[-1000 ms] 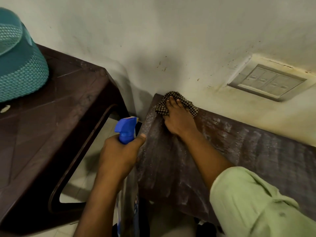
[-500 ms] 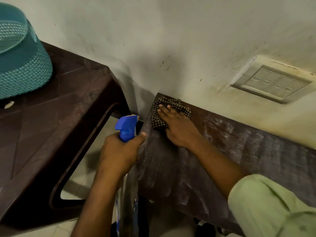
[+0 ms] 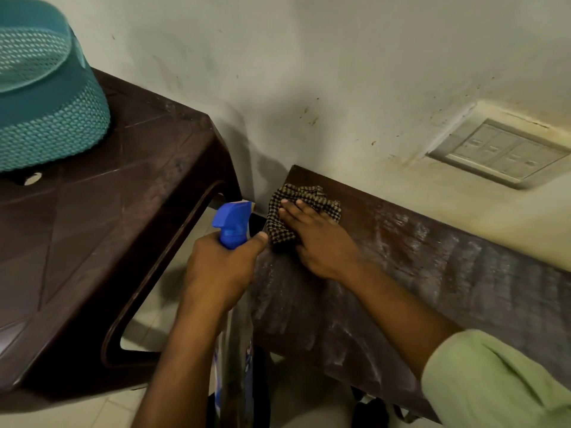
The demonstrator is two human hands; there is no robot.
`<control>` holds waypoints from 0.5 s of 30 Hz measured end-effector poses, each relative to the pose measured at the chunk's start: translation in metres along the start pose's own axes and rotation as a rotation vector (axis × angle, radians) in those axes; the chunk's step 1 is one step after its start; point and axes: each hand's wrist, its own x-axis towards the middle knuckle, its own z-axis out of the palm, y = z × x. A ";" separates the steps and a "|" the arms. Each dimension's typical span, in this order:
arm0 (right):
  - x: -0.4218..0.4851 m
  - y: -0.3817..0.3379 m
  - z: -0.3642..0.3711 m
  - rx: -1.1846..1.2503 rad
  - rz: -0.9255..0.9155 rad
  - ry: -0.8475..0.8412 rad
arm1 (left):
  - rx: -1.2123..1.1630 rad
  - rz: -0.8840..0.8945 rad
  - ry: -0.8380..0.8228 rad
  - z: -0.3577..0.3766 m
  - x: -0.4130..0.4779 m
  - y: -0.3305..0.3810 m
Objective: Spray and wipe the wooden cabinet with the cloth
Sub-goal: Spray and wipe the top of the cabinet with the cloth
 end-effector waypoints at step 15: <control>-0.008 -0.020 0.005 -0.030 -0.028 -0.026 | -0.072 0.089 0.024 -0.010 0.001 -0.003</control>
